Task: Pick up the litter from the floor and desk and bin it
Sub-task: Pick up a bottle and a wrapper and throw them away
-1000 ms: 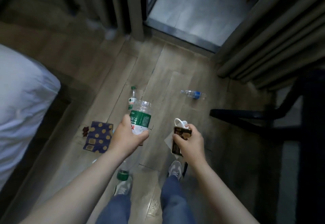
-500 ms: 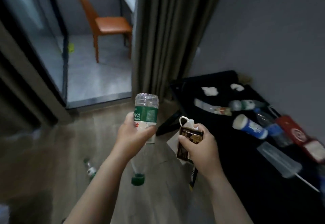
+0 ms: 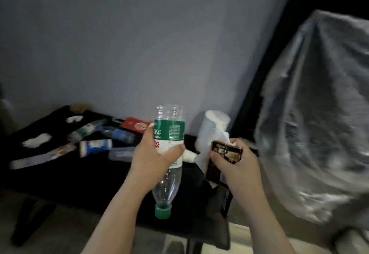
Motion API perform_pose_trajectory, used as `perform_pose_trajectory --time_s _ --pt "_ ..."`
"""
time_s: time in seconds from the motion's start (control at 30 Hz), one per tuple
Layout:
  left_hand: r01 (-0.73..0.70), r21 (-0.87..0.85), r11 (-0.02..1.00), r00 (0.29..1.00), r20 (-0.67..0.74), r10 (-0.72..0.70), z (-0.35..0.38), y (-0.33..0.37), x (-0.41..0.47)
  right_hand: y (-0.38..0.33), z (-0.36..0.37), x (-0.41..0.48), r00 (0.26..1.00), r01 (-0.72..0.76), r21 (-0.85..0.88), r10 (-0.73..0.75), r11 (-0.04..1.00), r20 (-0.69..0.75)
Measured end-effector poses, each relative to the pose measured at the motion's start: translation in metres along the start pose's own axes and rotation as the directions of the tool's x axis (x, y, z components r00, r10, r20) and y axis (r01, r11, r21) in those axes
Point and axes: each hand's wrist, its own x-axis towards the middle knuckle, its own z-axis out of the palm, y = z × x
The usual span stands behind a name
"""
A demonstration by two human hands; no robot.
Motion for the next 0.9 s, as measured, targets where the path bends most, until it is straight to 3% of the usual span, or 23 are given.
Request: perform_pose_trajectory --time_s 0.13,0.23,0.33,0.47,0.6,0.9 --pt "-0.093 -0.08 0.992 0.957 0.267 0.111 0.132 0.052 -0.025 -0.004 -0.14 -0.006 0.97 0.005 0.004 -0.004 1.0 -0.243" --pt "-0.111 -0.113 0.987 0.888 0.435 0.15 0.216 0.085 -0.049 -0.006 -0.227 -0.024 0.905 0.018 -0.047 -0.036 0.999 -0.424" --pt "-0.123 -0.142 0.982 0.791 0.584 0.183 0.292 0.107 -0.076 -0.003 -0.298 -0.05 0.817 -0.026 -0.119 -0.048 0.993 -0.575" --pt "-0.137 -0.184 0.973 0.601 0.766 0.229 0.382 0.123 -0.115 0.01 -0.37 -0.082 0.646 -0.107 -0.167 -0.058 0.98 -0.761" --pt "-0.111 -0.218 0.97 0.447 0.861 0.244 0.454 0.127 -0.136 0.025 -0.421 -0.095 0.49 -0.219 -0.184 -0.055 0.958 -0.87" --pt "-0.123 -0.296 0.947 0.234 0.919 0.318 0.59 0.138 -0.128 0.058 -0.49 -0.067 0.244 -0.382 -0.166 -0.074 0.909 -0.967"
